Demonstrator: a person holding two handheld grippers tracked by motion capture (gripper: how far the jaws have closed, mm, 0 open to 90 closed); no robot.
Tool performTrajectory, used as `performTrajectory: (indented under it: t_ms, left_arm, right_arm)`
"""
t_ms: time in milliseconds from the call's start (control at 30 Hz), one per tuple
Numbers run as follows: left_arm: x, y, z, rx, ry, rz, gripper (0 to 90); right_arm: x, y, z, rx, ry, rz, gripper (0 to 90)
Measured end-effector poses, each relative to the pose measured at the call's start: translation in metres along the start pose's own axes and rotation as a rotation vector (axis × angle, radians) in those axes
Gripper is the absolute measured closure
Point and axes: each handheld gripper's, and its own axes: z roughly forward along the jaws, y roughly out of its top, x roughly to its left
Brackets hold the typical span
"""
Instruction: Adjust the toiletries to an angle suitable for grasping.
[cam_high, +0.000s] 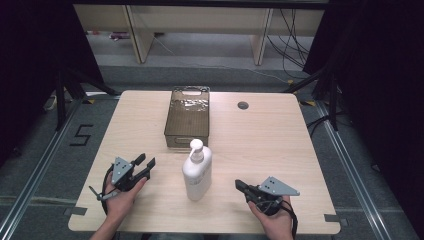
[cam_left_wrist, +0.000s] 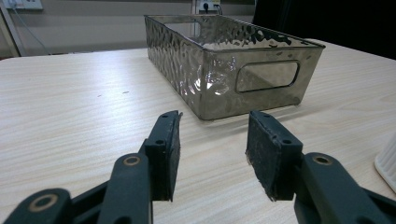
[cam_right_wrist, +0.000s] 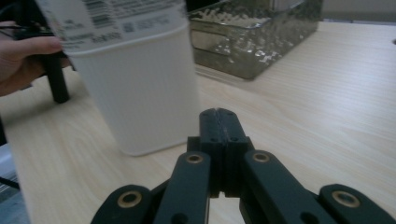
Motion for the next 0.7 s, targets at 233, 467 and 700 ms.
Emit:
performTrajectory:
  t_ms: [233, 467, 700]
  left_arm:
    - [0.0, 0.0, 0.002, -0.005, -0.007, -0.008, 51.6]
    - [0.0, 0.0, 0.0, 0.01, -0.003, 0.002, 51.3]
    - [0.0, 0.001, 0.0, 0.015, -0.004, 0.001, 51.0]
  right_arm:
    - [0.025, 0.01, 0.012, -0.014, 0.083, -0.02, 90.0]
    - [0.047, 0.027, 0.032, -0.023, 0.155, -0.075, 90.0]
    - [0.054, 0.034, 0.043, -0.014, 0.17, -0.08, 90.0]
